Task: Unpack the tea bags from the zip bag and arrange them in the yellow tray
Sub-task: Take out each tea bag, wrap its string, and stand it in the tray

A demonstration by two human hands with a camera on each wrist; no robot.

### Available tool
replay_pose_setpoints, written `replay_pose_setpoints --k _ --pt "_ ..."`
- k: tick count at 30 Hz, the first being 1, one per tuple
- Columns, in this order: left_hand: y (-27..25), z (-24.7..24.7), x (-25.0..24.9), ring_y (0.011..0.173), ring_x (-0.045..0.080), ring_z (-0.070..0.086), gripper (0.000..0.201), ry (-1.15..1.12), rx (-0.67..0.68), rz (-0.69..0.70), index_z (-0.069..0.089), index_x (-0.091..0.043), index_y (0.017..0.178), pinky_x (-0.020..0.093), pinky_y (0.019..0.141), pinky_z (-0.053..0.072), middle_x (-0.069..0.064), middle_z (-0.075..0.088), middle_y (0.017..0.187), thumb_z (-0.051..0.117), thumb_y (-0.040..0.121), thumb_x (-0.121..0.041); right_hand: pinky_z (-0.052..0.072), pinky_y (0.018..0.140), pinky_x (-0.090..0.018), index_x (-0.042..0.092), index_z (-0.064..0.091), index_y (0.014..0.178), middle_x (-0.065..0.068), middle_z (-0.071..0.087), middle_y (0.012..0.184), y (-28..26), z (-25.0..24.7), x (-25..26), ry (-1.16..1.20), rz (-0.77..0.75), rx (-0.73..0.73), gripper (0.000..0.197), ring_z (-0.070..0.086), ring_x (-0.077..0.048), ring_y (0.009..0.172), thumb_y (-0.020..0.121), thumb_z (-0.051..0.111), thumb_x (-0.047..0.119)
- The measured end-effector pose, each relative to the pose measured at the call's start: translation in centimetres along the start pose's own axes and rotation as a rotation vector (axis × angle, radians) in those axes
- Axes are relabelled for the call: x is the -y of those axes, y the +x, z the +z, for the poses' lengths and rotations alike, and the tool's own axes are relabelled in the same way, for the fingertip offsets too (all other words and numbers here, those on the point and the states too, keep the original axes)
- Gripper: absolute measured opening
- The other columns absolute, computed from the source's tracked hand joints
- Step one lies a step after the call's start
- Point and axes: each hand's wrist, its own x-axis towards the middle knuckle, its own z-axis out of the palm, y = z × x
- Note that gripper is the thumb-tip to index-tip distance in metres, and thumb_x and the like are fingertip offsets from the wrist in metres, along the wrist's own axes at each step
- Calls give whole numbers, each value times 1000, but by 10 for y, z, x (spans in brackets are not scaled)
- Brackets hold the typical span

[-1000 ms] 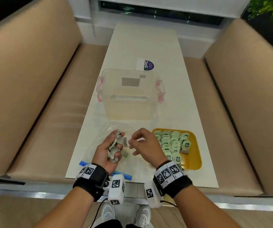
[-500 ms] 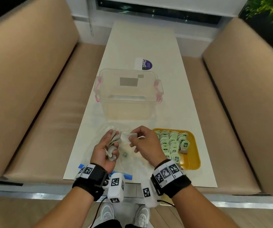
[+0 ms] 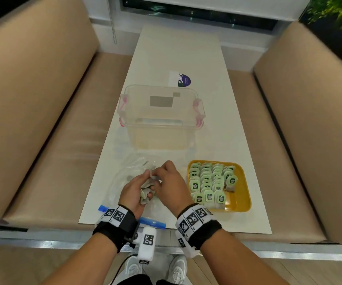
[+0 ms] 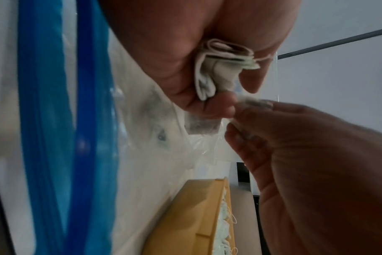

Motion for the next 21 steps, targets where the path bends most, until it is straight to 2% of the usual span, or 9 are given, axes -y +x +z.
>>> replay_pose_setpoints --k 2,4,6,8,11,13,14,18,21 --pt "0 -1 1 58 13 55 33 13 2 -1 71 -6 108 21 46 37 5 65 74 67 93 -35 49 74 -30 14 66 113 -1 46 104 -4 0 2 -20 -32 58 27 57 -21 86 89 55 14" --pt "1 -3 0 58 14 53 26 39 -17 9 72 -7 102 21 46 35 7 67 77 66 94 -31 47 76 -26 17 65 113 0 53 104 -7 -2 1 22 -46 77 28 58 -18 91 87 55 16" --pt "3 -4 0 56 13 51 23 78 -33 21 71 -4 103 22 45 35 9 66 78 65 94 -24 53 80 -34 18 63 105 -1 62 100 -8 -5 -3 90 -8 83 20 61 -18 91 87 54 17" --pt "3 -4 0 57 14 51 23 107 -35 30 70 -1 108 21 45 36 10 66 79 65 94 -18 54 78 -40 17 60 101 -2 66 95 -5 -8 -8 150 81 35 14 63 -18 86 90 52 14" --pt "2 -4 -1 58 16 52 21 125 -6 47 70 2 108 22 44 38 15 67 83 66 94 -12 52 83 -34 17 62 113 0 63 104 5 -16 -13 170 144 -81 22 61 -15 87 93 54 13" --pt "0 -2 -2 57 16 52 19 158 18 50 69 4 107 22 44 38 15 68 82 65 94 -10 50 87 -29 18 62 123 0 61 112 14 -22 -15 177 186 -17 31 61 -15 88 93 58 14" --pt "-1 0 -2 56 16 52 19 168 31 50 69 4 107 22 44 38 15 68 80 65 94 -9 49 86 -26 18 64 122 1 63 112 18 -24 -16 167 217 34 31 62 -14 89 92 60 14" --pt "-2 4 -3 56 15 52 19 159 47 57 69 3 106 22 45 36 16 69 78 64 95 -11 43 65 -13 16 72 98 1 71 91 25 -32 -13 119 236 104 14 62 -11 80 86 65 15" --pt "1 5 0 57 15 51 22 146 40 57 70 2 106 23 46 32 19 68 81 63 96 -16 47 64 -18 17 71 90 2 70 83 22 -44 -5 121 216 128 9 63 -12 75 83 67 14"
